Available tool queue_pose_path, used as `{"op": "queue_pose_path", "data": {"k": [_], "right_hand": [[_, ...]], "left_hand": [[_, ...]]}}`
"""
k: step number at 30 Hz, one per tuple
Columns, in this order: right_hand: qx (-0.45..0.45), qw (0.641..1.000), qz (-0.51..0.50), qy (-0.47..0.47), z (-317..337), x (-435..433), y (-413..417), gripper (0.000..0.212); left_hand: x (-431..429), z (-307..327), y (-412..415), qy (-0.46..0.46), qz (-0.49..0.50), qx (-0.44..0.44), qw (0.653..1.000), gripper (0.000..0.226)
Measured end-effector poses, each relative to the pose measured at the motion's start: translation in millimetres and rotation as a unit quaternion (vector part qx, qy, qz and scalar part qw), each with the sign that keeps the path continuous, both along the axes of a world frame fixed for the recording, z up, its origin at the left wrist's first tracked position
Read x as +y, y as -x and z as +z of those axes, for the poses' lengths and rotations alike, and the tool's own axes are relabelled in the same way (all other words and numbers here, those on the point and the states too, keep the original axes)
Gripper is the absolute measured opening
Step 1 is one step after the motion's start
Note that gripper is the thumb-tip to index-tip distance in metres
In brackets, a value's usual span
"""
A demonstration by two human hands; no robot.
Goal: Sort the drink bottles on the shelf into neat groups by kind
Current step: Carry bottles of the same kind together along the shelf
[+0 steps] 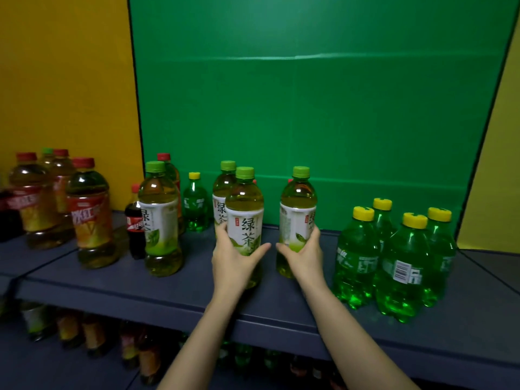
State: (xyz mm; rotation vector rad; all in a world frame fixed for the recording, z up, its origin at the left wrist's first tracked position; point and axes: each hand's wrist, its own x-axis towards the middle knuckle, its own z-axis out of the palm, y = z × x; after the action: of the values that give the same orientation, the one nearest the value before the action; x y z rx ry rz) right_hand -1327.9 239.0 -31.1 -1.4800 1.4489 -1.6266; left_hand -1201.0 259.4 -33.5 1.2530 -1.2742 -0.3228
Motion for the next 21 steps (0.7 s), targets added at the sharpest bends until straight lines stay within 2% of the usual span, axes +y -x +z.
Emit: {"op": "queue_pose_path", "data": {"k": [2, 6, 8, 12, 21], "right_hand": [[0.012, 1.000, -0.004, -0.016, -3.2, -4.0, 2.1, 0.070], [0.027, 1.000, -0.012, 0.000, -6.5, -2.1, 2.1, 0.075], [0.032, 0.999, 0.001, 0.008, -6.7, 4.6, 0.2, 0.071], [0.037, 0.998, 0.044, 0.037, -3.6, 20.2, -3.7, 0.061], [-0.043, 0.978, 0.187, 0.085, 4.1, 62.0, -73.2, 0.065]], "left_hand": [[0.3, -0.6, -0.3, 0.001, -0.007, 0.019, 1.000, 0.067], [4.3, -2.1, -3.8, 0.018, -0.010, 0.018, 1.000, 0.058], [8.9, -2.8, -7.3, 0.030, -0.004, 0.016, 0.999, 0.056], [22.7, -7.0, -20.1, 0.050, -0.009, 0.023, 0.998, 0.055], [73.9, -5.5, -103.4, 0.104, 0.041, 0.002, 0.994, 0.057]]}}
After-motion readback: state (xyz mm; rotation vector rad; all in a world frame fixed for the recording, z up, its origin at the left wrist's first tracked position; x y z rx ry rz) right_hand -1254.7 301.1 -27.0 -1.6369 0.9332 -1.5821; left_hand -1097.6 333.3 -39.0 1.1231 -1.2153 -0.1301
